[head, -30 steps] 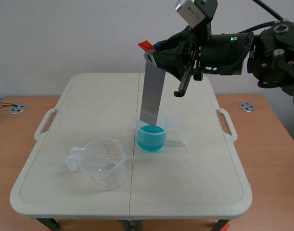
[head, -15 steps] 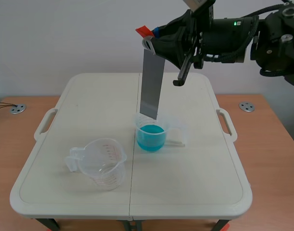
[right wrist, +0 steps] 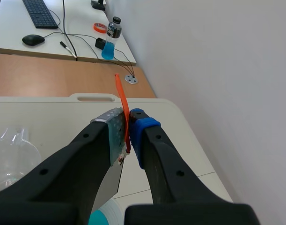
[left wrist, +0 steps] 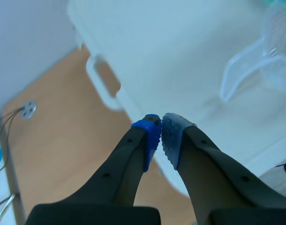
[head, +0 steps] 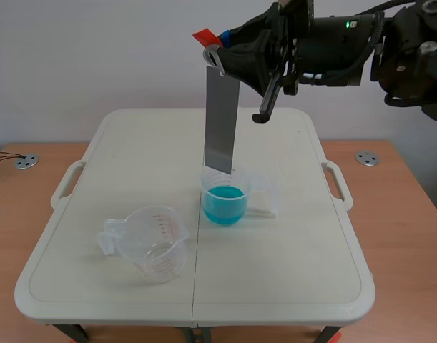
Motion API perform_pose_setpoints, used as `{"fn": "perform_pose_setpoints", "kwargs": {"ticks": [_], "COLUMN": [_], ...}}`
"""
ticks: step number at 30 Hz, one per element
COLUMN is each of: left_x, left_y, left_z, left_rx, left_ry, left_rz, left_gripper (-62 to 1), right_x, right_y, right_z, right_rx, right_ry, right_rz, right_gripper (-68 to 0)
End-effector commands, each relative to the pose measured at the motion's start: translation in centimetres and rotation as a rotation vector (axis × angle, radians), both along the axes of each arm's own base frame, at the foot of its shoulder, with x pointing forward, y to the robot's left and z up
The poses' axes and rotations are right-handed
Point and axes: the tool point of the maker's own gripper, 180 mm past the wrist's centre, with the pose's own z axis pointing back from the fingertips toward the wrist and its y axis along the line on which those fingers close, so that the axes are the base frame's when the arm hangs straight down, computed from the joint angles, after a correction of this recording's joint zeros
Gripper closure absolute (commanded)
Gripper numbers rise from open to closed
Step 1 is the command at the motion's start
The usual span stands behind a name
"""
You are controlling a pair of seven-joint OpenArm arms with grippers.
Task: Hold the metal plate by the orange handle, dip it into the blue solution, take it out and point at it, then put the plate back in the beaker on the left.
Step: 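Raise the plate and point at it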
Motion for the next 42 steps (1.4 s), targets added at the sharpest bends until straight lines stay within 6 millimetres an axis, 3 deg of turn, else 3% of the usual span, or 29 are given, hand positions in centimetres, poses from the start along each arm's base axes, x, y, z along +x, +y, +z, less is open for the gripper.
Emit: {"fn": "perform_pose_setpoints", "kwargs": {"ticks": [1, 17, 23, 34, 42], "left_x": [0.4, 5.9, 7.0, 9.8, 10.7], "left_y": [-1.3, -13.0, -16.2, -20.2, -20.9], "left_z": [0.2, 2.5, 1.8, 0.1, -0.1], "left_rx": [-0.019, -0.102, -0.105, -0.105, -0.093], "left_ry": [-0.006, -0.087, -0.078, -0.082, -0.092], "left_rz": [-0.031, -0.309, -0.362, -0.38, -0.384], "left_gripper": [-6.2, -6.2, -6.2, -6.2, -6.2], "right_x": [0.3, 0.3, 0.3, 0.3, 0.4], "right_y": [-0.2, -0.2, -0.2, -0.2, -0.2], "right_z": [2.1, 2.1, 2.1, 2.0, 2.0], "right_rx": [0.031, 0.031, 0.031, 0.028, 0.023], "right_ry": [-0.042, -0.042, -0.042, -0.043, -0.042], "right_rz": [0.002, 0.002, 0.002, 0.002, 0.0], "right_gripper": [-1.3, -1.3, -1.3, -1.3, -1.3]}}
